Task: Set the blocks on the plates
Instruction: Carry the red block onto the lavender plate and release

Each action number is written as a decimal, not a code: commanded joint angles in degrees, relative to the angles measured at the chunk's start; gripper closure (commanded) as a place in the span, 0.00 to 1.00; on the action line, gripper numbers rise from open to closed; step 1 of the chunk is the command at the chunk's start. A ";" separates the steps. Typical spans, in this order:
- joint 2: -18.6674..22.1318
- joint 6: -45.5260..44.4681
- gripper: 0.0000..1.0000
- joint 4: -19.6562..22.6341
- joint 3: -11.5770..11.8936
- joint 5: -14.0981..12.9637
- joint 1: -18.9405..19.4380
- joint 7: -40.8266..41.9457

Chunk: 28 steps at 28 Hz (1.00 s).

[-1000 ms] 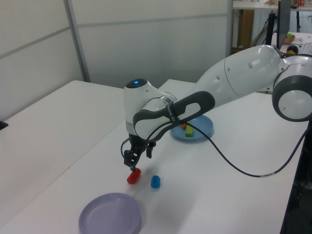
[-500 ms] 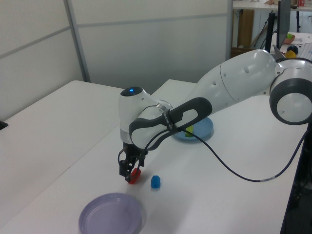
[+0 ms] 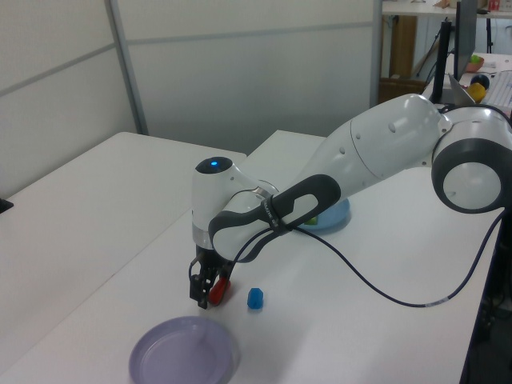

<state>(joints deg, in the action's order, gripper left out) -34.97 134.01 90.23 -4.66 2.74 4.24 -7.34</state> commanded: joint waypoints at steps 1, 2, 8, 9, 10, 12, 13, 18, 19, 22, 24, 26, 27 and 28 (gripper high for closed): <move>-0.71 0.64 0.46 -1.55 0.53 -0.80 0.68 -2.75; -0.71 0.64 0.53 -1.55 0.62 -0.72 0.68 -3.20; 0.51 0.46 0.73 -1.46 0.80 -0.80 0.42 -2.85; 1.39 0.20 0.73 -1.46 0.80 -0.98 0.24 -2.85; 2.27 -0.07 0.73 -1.46 0.80 -1.24 0.15 -2.85; 4.37 -1.64 0.73 -1.20 0.80 -1.59 -0.02 -2.94; 4.82 -2.43 0.73 -1.28 0.80 -1.68 -0.02 -3.11; 6.84 -3.76 0.73 -1.37 0.10 -2.47 1.03 -3.47; 6.85 -3.76 0.73 -1.37 -0.08 -2.47 1.73 -3.64; 6.76 -3.76 0.72 -1.37 -0.26 -2.04 3.92 -5.22; 6.41 -3.76 0.72 -1.37 -0.17 -1.42 6.12 -6.36; 6.23 -3.67 0.72 -1.37 -0.17 -1.07 7.62 -6.46; 6.06 -3.76 0.72 -1.37 -0.17 -0.81 8.49 -6.54; 5.79 -3.76 0.71 -1.28 -0.17 -0.02 9.98 -6.80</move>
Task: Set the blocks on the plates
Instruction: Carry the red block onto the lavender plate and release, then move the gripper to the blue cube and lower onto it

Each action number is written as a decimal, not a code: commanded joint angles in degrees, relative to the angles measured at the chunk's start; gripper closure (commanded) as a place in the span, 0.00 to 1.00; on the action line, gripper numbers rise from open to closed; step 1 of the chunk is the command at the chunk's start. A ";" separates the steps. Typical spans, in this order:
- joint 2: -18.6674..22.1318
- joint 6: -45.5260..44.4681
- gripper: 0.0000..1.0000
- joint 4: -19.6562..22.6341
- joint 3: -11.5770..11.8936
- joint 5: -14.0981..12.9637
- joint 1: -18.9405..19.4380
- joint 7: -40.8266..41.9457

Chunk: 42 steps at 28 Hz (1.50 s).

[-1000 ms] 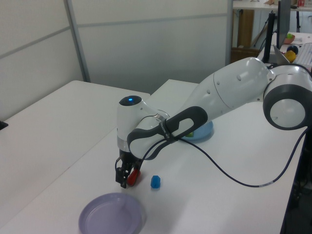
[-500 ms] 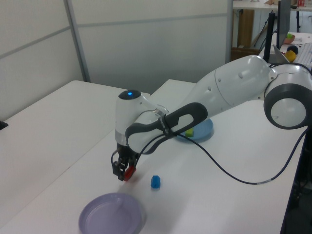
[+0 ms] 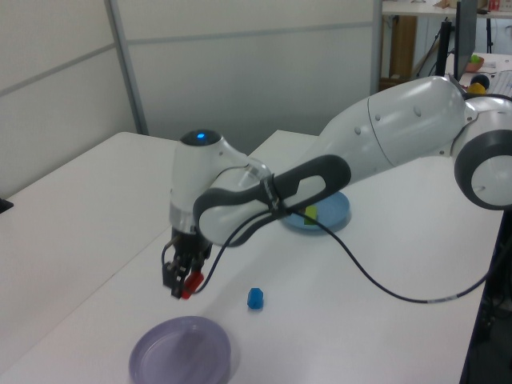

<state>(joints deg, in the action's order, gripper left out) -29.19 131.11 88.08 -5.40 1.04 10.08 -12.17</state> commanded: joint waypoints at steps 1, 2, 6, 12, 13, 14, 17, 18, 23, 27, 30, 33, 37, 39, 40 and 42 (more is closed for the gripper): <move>-0.16 -0.86 0.71 0.96 0.57 2.03 4.77 -2.42; -0.34 -0.77 0.71 0.96 0.57 2.38 5.38 -3.03; -0.78 -0.86 0.61 0.87 0.57 4.05 6.27 -5.41; -1.48 -0.86 0.48 1.13 0.57 4.32 7.59 -5.68; -1.57 -0.86 0.48 1.13 0.57 4.32 7.59 -5.68; -1.66 -0.86 0.48 1.13 0.57 4.32 7.67 -5.68; -1.66 -1.03 0.09 1.40 0.57 4.49 8.64 -5.68; -1.66 -1.38 0.00 1.40 0.57 4.49 8.73 -5.68; -1.13 -4.19 0.00 1.31 0.65 4.93 8.73 -5.59; -0.69 -6.04 0.00 1.22 1.18 4.93 8.55 -5.50; 1.50 -10.07 0.00 1.40 2.23 4.93 7.50 -4.71; 3.09 -13.76 0.00 1.40 3.46 4.93 6.62 -2.09; 6.25 -18.25 0.00 3.32 3.99 4.76 3.72 11.17; 7.22 -19.48 0.00 4.03 3.99 4.76 2.67 16.80; 7.48 -20.36 0.00 4.38 3.99 4.76 1.79 20.48; 7.40 -20.63 0.00 4.47 4.08 4.76 1.00 22.79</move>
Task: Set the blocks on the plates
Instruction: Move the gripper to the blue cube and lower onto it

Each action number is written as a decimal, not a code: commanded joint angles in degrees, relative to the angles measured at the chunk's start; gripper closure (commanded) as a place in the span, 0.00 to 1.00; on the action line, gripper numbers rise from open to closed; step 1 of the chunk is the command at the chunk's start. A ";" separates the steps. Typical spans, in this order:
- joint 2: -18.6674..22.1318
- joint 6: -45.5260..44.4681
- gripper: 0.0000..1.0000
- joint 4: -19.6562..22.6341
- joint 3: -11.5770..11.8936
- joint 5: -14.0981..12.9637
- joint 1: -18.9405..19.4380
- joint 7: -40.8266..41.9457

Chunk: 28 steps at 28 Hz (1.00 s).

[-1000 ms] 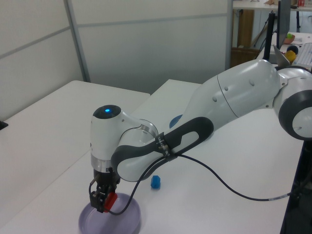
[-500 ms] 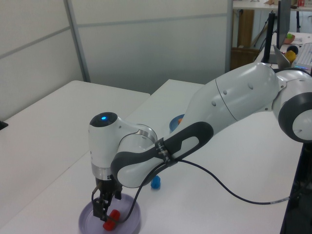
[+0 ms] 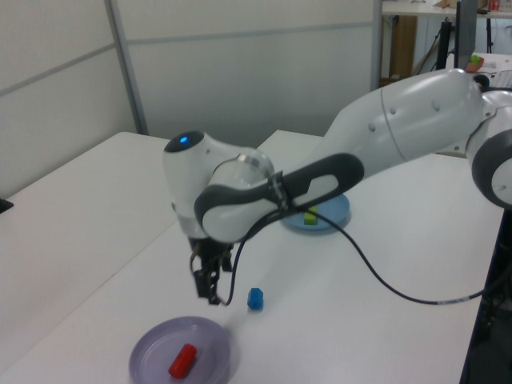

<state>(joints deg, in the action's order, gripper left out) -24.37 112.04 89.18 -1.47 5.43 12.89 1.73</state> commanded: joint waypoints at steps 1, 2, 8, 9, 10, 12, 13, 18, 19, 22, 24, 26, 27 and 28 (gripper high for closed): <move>2.48 -1.47 0.00 3.46 0.15 0.46 -2.08 9.60; 2.40 -1.39 0.00 3.80 0.15 0.55 -2.34 10.13; 1.34 0.37 0.00 6.62 0.15 1.43 -3.92 12.77; 0.91 0.98 0.00 6.97 0.15 1.51 -4.01 12.77; 0.64 2.21 0.00 7.93 0.15 1.52 -4.01 12.25; 0.64 3.27 0.00 8.81 0.15 1.43 -4.01 12.07; 0.64 3.53 0.00 9.25 0.15 1.43 -4.10 11.98; 0.20 4.06 0.07 10.31 0.15 1.43 -5.77 11.81; -0.15 4.06 0.11 10.23 0.15 1.43 -5.86 11.81; -0.59 5.46 0.24 10.22 0.15 1.43 -7.52 11.81; -0.77 6.43 0.37 10.22 0.15 1.34 -7.70 11.81; -1.20 6.87 0.53 10.22 0.15 1.17 -7.79 11.89; -1.30 6.88 0.58 10.14 0.15 1.08 -7.79 11.89; -1.30 6.96 0.63 10.14 0.15 0.99 -7.79 11.89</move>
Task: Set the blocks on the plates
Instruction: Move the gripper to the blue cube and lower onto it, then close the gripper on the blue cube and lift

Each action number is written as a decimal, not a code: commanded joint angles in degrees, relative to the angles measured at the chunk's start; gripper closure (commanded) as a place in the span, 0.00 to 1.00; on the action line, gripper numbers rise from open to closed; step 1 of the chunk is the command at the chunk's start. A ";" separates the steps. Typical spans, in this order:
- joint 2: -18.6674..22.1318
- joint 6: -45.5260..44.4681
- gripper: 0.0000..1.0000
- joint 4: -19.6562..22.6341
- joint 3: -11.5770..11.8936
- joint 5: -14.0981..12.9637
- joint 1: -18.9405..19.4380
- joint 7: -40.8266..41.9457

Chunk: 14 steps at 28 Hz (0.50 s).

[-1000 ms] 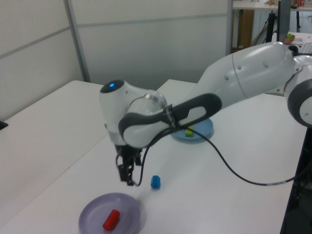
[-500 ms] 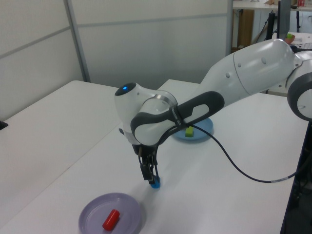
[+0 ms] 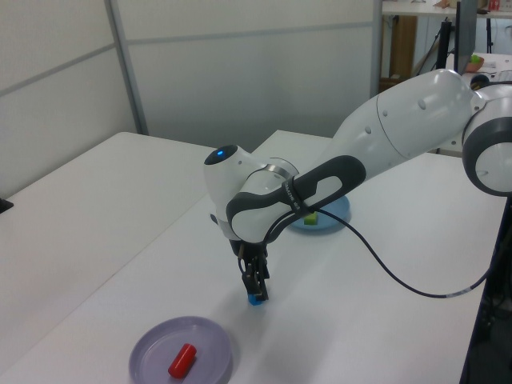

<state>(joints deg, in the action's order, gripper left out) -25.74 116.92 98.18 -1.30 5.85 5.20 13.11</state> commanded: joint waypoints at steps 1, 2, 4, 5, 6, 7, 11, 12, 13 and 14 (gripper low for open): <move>-0.01 2.08 0.69 1.13 -0.10 0.48 -0.11 0.51; -0.10 2.08 0.74 1.13 -0.10 0.39 -0.02 0.51; -0.19 2.17 0.74 1.13 -0.10 0.39 0.07 0.51; -0.28 2.17 0.74 1.05 -0.10 0.39 0.07 0.51; -0.45 2.26 0.74 1.05 -0.10 0.39 0.07 0.51; -0.54 2.35 0.74 0.87 -0.10 0.30 0.07 0.51; -0.72 4.27 0.76 0.78 -0.19 0.30 0.24 0.43; -0.89 4.63 0.75 0.61 -0.19 0.30 0.33 0.43; -1.16 4.81 0.69 0.61 -0.19 0.30 0.42 0.43; -1.16 4.72 0.30 0.61 -0.19 0.30 0.42 0.51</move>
<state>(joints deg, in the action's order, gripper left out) -26.71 119.58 98.19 -1.55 5.85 5.25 13.11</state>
